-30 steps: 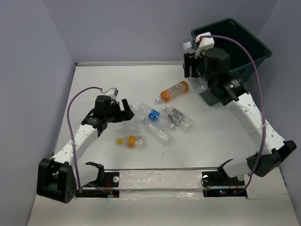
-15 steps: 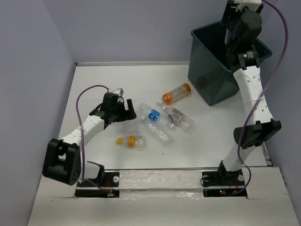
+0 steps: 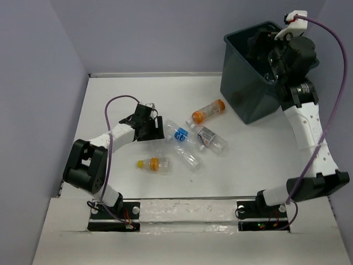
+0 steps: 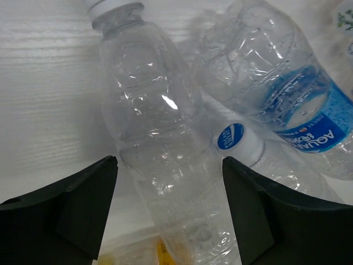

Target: Put the plastic bottles in the bin

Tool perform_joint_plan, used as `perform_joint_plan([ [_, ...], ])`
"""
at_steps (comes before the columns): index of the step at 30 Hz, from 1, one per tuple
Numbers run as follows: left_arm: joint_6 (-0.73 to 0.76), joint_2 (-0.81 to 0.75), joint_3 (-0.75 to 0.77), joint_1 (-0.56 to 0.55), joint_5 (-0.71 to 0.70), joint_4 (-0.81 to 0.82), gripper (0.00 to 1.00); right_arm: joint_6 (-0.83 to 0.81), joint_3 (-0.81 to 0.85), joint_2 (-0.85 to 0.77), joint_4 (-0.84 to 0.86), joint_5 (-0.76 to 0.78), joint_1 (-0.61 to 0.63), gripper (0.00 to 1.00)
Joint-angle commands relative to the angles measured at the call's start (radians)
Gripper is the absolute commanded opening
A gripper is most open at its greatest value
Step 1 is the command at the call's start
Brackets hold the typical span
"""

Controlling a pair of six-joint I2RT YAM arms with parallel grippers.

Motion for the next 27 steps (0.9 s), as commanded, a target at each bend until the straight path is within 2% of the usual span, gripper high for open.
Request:
perform_joint_plan([
  [1,0.012,0.027,0.023,-0.002,-0.053,-0.060,0.85,0.109,-0.218,-0.173,0.066,-0.268,0.178,0.92],
  [3,0.009,0.024,0.018,-0.002,-0.079,-0.063,0.84,0.109,-0.309,-0.222,0.095,-0.283,0.256,0.91],
  [4,0.007,0.018,0.017,-0.002,-0.091,-0.063,0.84,0.109,-0.389,-0.232,0.105,-0.341,0.319,0.90],
  [7,0.004,0.027,0.015,-0.002,-0.132,-0.064,0.84,0.125,-0.498,-0.256,0.160,-0.424,0.399,0.89],
  [9,0.006,0.033,0.018,-0.002,-0.146,-0.071,0.75,0.111,-0.590,-0.258,0.192,-0.432,0.464,0.88],
  [10,0.007,0.030,0.018,-0.002,-0.146,-0.069,0.67,0.118,-0.613,-0.247,0.195,-0.411,0.476,0.88],
  [12,0.009,0.013,0.021,-0.002,-0.153,-0.078,0.62,0.155,-0.666,-0.223,0.195,-0.414,0.497,0.88],
  [15,0.020,-0.076,0.017,-0.001,-0.166,-0.071,0.52,0.241,-0.724,-0.213,0.218,-0.382,0.507,0.90],
  [19,0.043,-0.243,-0.003,-0.002,-0.144,-0.037,0.50,0.451,-0.819,-0.235,0.399,-0.418,0.507,0.94],
  [22,0.076,-0.428,-0.032,-0.005,-0.062,0.017,0.48,0.601,-0.844,-0.214,0.517,-0.486,0.516,0.95],
  [27,0.106,-0.568,-0.082,-0.008,0.106,0.052,0.48,0.674,-0.827,-0.134,0.663,-0.567,0.525,0.97],
])
